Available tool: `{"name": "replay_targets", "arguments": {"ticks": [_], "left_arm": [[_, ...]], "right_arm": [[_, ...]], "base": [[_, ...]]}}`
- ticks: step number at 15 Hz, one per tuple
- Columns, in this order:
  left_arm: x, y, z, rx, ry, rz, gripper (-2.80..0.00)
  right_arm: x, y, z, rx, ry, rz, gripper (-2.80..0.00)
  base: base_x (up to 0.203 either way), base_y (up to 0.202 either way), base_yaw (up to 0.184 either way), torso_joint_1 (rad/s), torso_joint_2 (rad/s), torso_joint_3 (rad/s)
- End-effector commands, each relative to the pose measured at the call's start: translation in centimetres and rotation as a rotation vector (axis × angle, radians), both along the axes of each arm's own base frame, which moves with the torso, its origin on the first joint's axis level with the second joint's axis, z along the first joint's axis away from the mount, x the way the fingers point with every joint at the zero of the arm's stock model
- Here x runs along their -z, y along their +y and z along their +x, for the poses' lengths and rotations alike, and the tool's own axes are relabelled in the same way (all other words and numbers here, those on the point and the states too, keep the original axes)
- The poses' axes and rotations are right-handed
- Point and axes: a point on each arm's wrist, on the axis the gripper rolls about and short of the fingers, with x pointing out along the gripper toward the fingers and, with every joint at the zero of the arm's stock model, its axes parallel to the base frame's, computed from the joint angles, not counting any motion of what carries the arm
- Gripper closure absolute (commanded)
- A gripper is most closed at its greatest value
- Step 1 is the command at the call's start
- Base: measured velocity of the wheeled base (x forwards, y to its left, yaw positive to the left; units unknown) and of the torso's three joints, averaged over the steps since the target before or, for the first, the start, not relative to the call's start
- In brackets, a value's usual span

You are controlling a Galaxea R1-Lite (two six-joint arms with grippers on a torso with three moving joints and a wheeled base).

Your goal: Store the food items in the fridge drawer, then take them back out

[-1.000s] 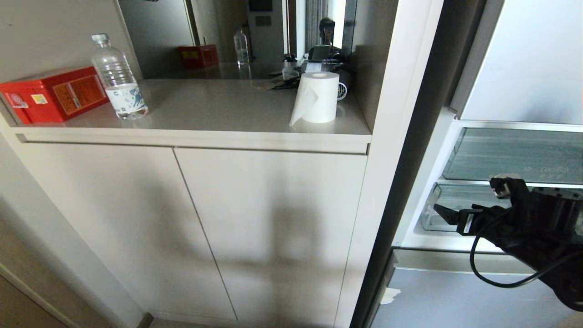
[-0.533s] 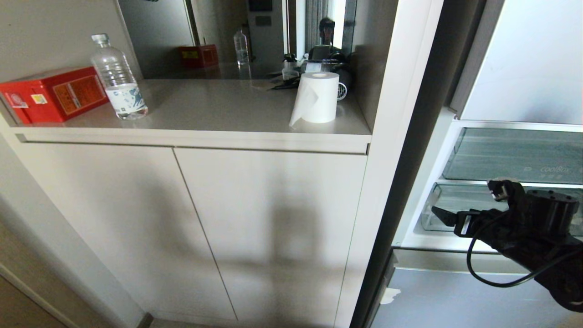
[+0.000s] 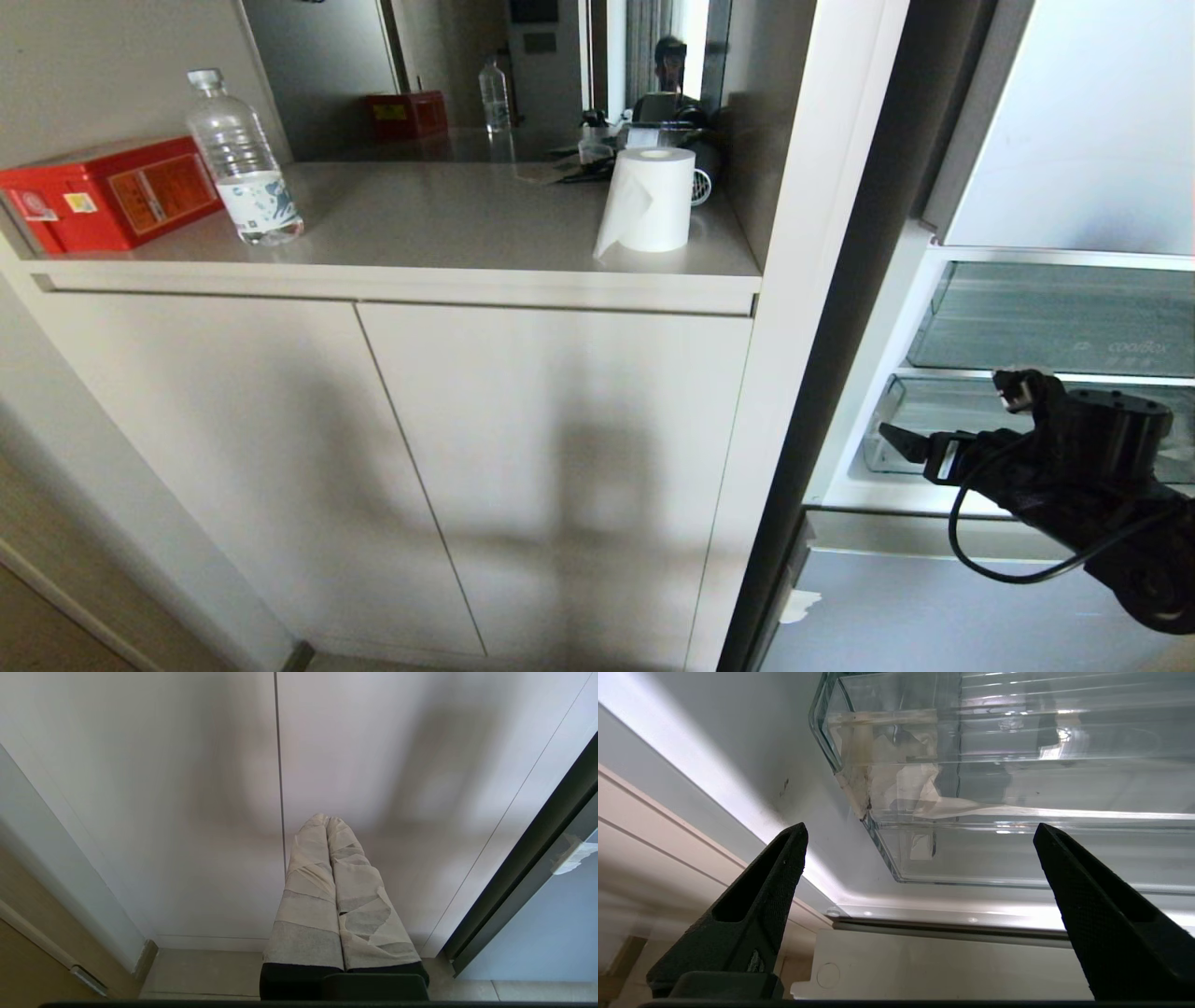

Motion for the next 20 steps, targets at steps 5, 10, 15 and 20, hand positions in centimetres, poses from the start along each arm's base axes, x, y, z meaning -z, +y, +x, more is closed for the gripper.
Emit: {"name": "replay_targets", "arguments": {"ticks": [5,10,15,20], "left_arm": [[0.0,0.0,0.0,0.000,0.001,-0.001,0.00],[0.0,0.0,0.0,0.000,0.001,-0.001,0.00],[0.0,0.0,0.0,0.000,0.001,0.000,0.00],[0.0,0.0,0.0,0.000,0.001,-0.001,0.00]], "right_arm": [[0.1,-0.1,1.7,0.048,-0.026,-0.014,-2.80],[0.2,0.3,2.0,0.037,-0.029,-0.017,-2.80],[0.1,1.6,2.0,0.002,-0.032,-0.017,-2.80],[-0.3,2.8,3.0,0.054,-0.065,-0.035,0.00]], "base": [[0.000,0.000,0.000,0.000,0.00,0.000],[0.000,0.000,0.000,0.000,0.00,0.000],[0.000,0.000,0.000,0.000,0.00,0.000],[0.000,0.000,0.000,0.000,0.00,0.000]]}}
